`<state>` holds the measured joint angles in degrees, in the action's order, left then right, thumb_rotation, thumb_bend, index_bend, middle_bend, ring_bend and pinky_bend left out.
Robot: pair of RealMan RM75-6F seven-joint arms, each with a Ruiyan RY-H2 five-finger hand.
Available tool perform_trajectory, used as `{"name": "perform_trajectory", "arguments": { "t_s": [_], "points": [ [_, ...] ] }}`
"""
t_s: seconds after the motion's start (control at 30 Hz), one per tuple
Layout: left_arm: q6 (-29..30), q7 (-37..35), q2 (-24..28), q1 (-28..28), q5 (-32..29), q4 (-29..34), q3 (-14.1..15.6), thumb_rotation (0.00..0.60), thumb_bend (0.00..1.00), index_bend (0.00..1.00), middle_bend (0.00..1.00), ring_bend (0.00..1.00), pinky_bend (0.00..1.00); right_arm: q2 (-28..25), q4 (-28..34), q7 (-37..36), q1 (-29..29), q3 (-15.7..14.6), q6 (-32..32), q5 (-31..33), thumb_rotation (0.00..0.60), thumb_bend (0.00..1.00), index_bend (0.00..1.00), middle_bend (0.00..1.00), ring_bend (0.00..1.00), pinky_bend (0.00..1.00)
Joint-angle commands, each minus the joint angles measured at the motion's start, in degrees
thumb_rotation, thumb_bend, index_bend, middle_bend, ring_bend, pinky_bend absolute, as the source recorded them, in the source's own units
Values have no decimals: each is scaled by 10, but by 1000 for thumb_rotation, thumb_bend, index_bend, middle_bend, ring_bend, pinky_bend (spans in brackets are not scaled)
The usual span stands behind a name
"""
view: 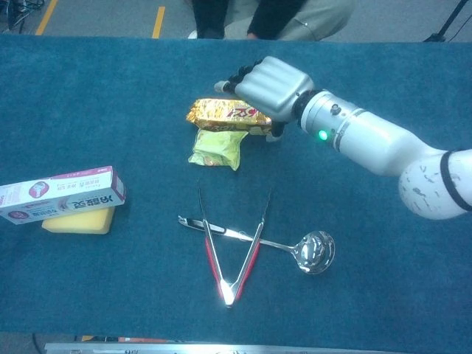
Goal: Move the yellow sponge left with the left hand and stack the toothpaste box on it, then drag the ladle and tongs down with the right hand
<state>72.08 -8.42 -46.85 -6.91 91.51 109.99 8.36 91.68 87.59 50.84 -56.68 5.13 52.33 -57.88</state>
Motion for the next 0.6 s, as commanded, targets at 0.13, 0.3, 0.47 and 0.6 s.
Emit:
{"name": "perform_trajectory", "arguments": {
  "t_s": [0.13,0.3,0.47,0.6],
  "points": [
    [0,2,1,1,1,2,1,600,342,106,65,51,188,-4,8,16,-12,-33,-25,-35,600,0,0,213,153,238],
    [2,-1,2,3,-1,0,2,600,342,106,65,51,188,13,-8,36,-22,-36,-30,-33,600,0,0,214,153,238],
    [1,-4,1,2,-1,-3,1,600,342,106,64,51,188,38,-26,57,-32,-34,-29,-27,600,0,0,215,153,238],
    [1,-9,2,2,0,-4,2,600,342,106,65,51,188,66,-48,81,-41,-32,-25,-21,600,0,16,222,153,238]
  ]
}}
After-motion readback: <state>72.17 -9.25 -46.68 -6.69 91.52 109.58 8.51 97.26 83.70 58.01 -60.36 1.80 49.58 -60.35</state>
